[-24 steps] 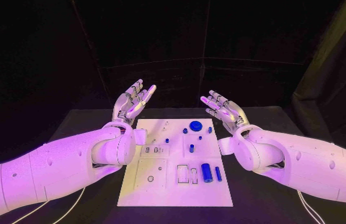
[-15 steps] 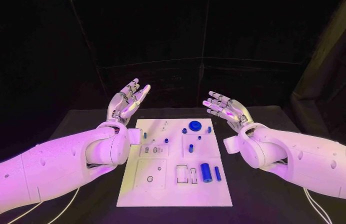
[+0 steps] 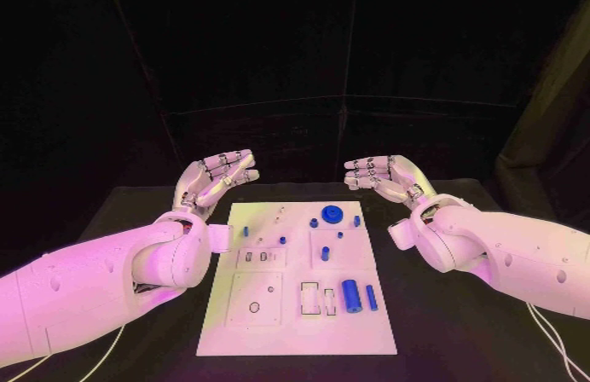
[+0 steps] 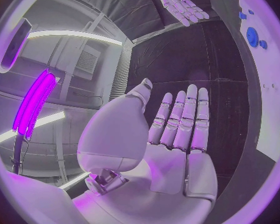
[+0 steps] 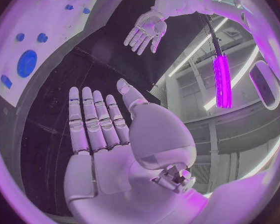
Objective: Assemble the parts on the task board
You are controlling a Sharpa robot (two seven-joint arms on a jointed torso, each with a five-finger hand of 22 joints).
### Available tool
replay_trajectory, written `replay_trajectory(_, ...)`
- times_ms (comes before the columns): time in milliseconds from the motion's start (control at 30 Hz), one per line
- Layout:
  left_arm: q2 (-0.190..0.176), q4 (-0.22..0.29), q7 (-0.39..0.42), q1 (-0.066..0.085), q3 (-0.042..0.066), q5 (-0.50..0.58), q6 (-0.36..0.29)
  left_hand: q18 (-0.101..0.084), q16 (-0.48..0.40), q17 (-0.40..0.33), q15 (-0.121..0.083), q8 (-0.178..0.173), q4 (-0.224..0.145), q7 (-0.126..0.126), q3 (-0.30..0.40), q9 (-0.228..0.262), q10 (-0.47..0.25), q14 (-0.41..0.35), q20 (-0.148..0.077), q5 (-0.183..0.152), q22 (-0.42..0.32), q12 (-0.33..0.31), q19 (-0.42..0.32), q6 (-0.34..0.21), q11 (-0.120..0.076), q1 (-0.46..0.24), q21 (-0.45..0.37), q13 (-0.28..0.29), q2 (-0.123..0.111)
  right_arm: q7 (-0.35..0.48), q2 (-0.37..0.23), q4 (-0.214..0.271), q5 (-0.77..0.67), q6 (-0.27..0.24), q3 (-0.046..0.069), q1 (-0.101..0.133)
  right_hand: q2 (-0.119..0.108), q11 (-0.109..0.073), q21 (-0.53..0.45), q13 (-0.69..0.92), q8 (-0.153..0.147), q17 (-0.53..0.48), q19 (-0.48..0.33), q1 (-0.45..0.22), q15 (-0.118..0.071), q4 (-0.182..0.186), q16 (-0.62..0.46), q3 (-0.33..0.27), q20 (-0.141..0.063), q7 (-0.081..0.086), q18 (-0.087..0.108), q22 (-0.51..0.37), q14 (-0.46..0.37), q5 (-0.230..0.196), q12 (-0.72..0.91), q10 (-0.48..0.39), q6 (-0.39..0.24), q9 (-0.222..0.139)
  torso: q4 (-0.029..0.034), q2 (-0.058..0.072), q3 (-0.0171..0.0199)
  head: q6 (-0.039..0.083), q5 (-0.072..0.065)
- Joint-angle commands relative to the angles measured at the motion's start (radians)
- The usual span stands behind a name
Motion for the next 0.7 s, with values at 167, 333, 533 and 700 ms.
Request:
replay_trajectory(167, -0.029, 0.037, -0.028, 0.002, 0.001, -0.100, 0.115, 0.015, 0.029, 0.032, -0.051, 0.003, -0.051, 0.016, 0.001, -0.010, 0.133, 0.169, -0.047, 0.000, 0.004, 0.015, 0.151, 0.092, -0.041, 0.016, 0.036, -0.005, 0.021, -0.206, 0.047, -0.066, -0.473, 0.109, 0.001, 0.062, -0.052, -0.063, 0.164, 0.003, -0.005, 0.025, 0.260, 0.052, -0.093, -0.012, 0.039, 0.077, -0.101, -0.020, 0.018, 0.057, 0.309, 0.002, -0.025, 0.241, 0.197, 0.000, 0.0180, 0.047, -0.0084, 0.015, -0.009)
replay_trajectory(333, -0.042, 0.063, -0.056, 0.002, 0.001, -0.114, 0.132, 0.014, 0.032, 0.056, -0.068, -0.005, -0.065, 0.008, 0.003, -0.017, 0.174, 0.226, -0.063, 0.001, 0.001, 0.005, 0.199, 0.122, -0.052, 0.009, 0.041, -0.007, 0.030, -0.293, 0.080, -0.094, -0.718, 0.166, 0.002, 0.093, -0.078, -0.091, 0.267, 0.003, -0.010, 0.057, 0.334, 0.056, -0.132, -0.011, 0.077, 0.101, -0.143, -0.041, 0.017, 0.111, 0.434, 0.010, -0.034, 0.314, 0.242, -0.001, 0.0305, 0.073, -0.0170, 0.026, -0.021)
replay_trajectory(533, -0.045, 0.089, -0.078, 0.002, 0.000, -0.118, 0.145, 0.012, 0.011, 0.062, -0.066, -0.016, -0.071, 0.008, 0.003, -0.020, 0.181, 0.221, -0.064, 0.000, -0.007, -0.010, 0.201, 0.129, -0.052, 0.000, 0.029, -0.009, 0.032, -0.393, 0.123, -0.116, -0.965, 0.259, 0.003, 0.109, -0.109, -0.096, 0.338, 0.001, -0.037, 0.094, 0.367, 0.017, -0.145, -0.005, 0.115, 0.110, -0.157, -0.048, 0.017, 0.149, 0.516, -0.036, -0.075, 0.298, 0.238, -0.004, 0.0432, 0.104, -0.0226, 0.040, -0.028)
replay_trajectory(700, -0.044, 0.099, -0.089, 0.002, 0.000, -0.119, 0.161, 0.012, 0.007, 0.064, -0.065, -0.020, -0.073, 0.009, 0.003, -0.021, 0.182, 0.221, -0.063, 0.000, -0.009, -0.014, 0.202, 0.129, -0.051, -0.002, 0.026, -0.009, 0.033, -0.454, 0.158, -0.135, -1.101, 0.312, 0.004, 0.113, -0.124, -0.099, 0.378, 0.003, -0.055, 0.121, 0.385, 0.006, -0.152, -0.006, 0.144, 0.118, -0.162, -0.060, 0.018, 0.170, 0.548, -0.039, -0.076, 0.260, 0.225, -0.003, 0.0482, 0.123, -0.0282, 0.044, -0.035)
